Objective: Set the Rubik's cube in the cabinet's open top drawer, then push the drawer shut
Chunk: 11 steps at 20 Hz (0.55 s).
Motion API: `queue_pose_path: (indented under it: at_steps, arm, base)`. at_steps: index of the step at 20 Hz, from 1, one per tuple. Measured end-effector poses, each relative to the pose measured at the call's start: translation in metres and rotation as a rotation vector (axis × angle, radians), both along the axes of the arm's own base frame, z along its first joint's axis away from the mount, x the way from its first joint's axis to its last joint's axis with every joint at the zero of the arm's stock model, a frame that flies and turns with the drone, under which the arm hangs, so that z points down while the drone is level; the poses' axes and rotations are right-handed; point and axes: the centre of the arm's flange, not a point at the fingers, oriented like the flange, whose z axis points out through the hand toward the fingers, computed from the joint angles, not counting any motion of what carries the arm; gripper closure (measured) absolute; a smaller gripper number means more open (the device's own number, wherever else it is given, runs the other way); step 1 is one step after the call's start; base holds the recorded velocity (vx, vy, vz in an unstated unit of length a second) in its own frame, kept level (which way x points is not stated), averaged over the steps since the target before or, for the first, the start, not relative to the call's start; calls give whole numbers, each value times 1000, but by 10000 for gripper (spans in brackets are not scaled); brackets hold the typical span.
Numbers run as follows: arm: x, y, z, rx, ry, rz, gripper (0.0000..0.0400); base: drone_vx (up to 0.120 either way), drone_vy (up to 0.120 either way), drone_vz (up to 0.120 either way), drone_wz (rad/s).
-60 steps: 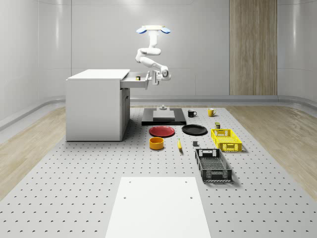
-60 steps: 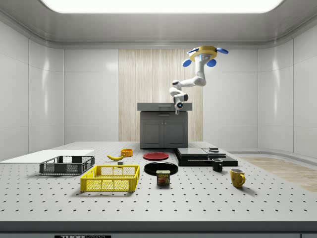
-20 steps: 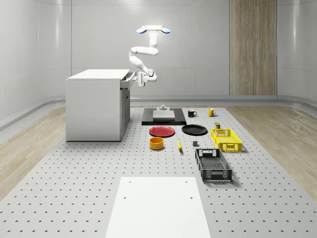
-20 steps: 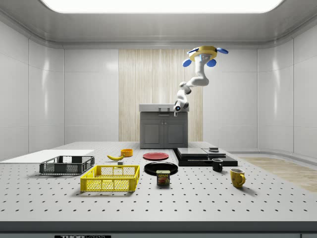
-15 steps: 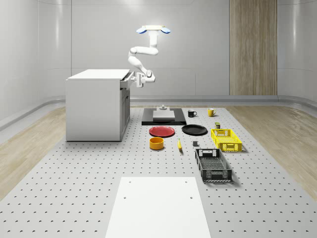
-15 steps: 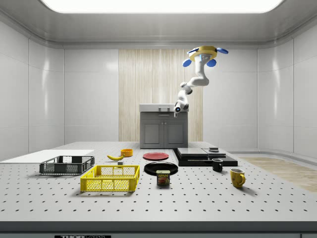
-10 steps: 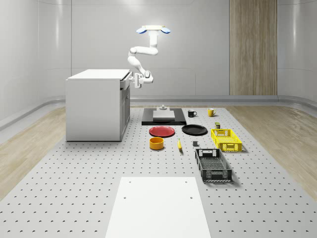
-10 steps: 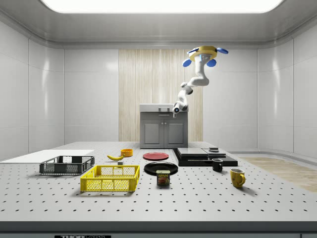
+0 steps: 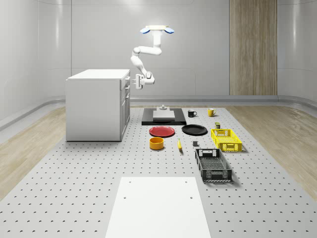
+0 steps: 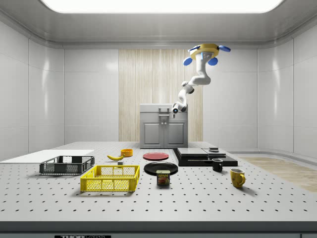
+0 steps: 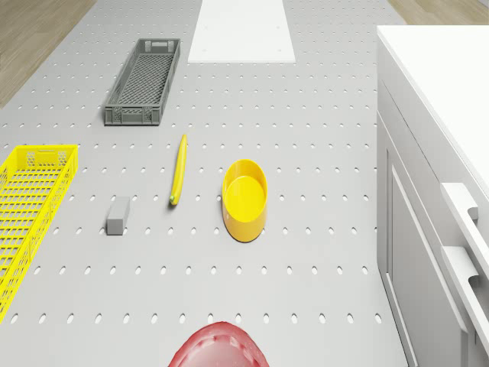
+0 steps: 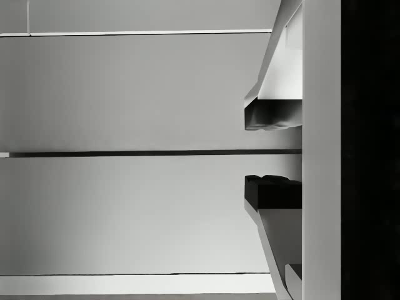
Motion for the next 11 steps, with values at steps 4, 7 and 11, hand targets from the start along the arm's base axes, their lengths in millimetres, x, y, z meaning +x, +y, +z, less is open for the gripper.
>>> queue_pose_path:
  at_steps: [4,7,11]
  arm:
    - [6,6,-2,0,-6,0,295]
    - [9,8,-4,0,-8,0,295]
    - [11,10,-5,0,-10,0,295]
  base:
    - [0,120,0,0]
    - [0,0,0,0]
    - [0,0,0,0]
